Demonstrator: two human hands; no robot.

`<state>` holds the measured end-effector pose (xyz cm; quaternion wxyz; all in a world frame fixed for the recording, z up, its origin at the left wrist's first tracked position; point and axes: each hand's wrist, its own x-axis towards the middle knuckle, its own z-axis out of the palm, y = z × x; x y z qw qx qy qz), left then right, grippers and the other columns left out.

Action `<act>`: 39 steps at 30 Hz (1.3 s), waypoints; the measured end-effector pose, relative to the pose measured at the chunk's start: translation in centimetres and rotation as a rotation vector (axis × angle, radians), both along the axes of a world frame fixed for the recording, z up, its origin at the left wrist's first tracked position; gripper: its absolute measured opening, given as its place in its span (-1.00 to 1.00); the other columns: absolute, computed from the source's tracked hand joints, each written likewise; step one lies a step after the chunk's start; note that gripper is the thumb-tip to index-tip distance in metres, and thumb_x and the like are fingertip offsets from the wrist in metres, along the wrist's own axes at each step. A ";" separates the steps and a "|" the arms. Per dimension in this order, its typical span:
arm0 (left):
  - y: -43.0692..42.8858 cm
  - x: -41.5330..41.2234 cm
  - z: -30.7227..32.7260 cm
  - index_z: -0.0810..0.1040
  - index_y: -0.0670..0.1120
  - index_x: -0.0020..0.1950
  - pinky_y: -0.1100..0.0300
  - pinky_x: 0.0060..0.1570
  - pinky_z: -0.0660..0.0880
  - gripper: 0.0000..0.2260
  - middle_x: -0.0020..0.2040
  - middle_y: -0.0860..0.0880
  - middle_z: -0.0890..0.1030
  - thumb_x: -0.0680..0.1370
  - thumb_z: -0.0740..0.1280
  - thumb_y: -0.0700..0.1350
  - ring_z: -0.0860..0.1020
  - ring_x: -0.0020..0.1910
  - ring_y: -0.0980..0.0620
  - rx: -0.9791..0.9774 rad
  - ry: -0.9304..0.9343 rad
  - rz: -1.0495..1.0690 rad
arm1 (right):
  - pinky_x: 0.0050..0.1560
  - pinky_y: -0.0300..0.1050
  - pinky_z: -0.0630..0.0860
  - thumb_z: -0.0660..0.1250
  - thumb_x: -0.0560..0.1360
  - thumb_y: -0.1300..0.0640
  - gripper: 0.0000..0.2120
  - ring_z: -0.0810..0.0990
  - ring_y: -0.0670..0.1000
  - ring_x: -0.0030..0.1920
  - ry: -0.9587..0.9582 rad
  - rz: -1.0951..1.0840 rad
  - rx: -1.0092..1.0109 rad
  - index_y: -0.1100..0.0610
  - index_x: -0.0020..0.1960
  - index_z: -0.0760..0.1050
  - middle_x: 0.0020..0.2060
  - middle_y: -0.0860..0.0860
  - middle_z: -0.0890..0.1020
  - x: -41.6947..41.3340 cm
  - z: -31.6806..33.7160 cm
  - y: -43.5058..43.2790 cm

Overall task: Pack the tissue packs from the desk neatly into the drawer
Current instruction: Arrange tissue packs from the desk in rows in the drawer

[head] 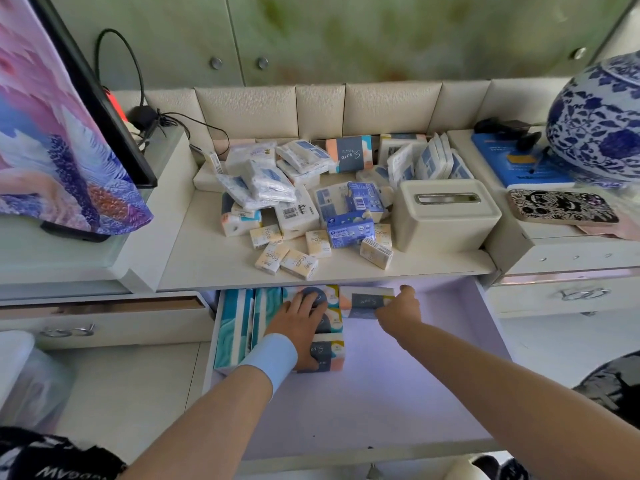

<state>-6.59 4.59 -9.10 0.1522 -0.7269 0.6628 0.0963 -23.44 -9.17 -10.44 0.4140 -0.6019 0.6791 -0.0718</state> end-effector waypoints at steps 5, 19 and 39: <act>-0.3 -0.2 0.0 -0.10 -0.05 0.59 -0.06 0.47 0.17 0.01 0.55 -0.09 -0.01 0.37 0.46 0.20 0.00 0.53 -0.16 -0.003 -0.001 0.022 | -0.20 -0.11 0.54 0.33 0.49 0.26 -0.44 0.56 0.10 0.02 -0.068 0.045 0.059 0.06 0.42 0.21 0.10 0.09 0.49 -0.6 0.0 0.2; 0.5 -1.2 0.8 -0.11 -0.04 0.59 -0.05 0.47 0.18 0.00 0.58 -0.09 -0.05 0.39 0.47 0.13 0.02 0.54 -0.17 0.071 0.003 0.067 | 0.00 0.09 0.64 0.25 0.57 0.12 -0.76 0.64 0.16 0.02 0.075 0.341 0.478 0.19 0.21 0.42 0.12 0.16 0.58 -2.8 3.0 4.4; 1.3 0.2 0.7 0.03 -0.04 0.56 -0.03 0.34 0.33 -0.10 0.50 -0.06 0.12 0.39 0.47 0.13 0.20 0.44 -0.12 0.038 -0.011 0.029 | 0.04 -0.03 0.58 0.21 0.60 0.33 -0.74 0.52 0.07 0.15 -0.214 0.322 0.271 0.06 0.21 0.38 0.17 0.05 0.49 0.5 2.8 4.1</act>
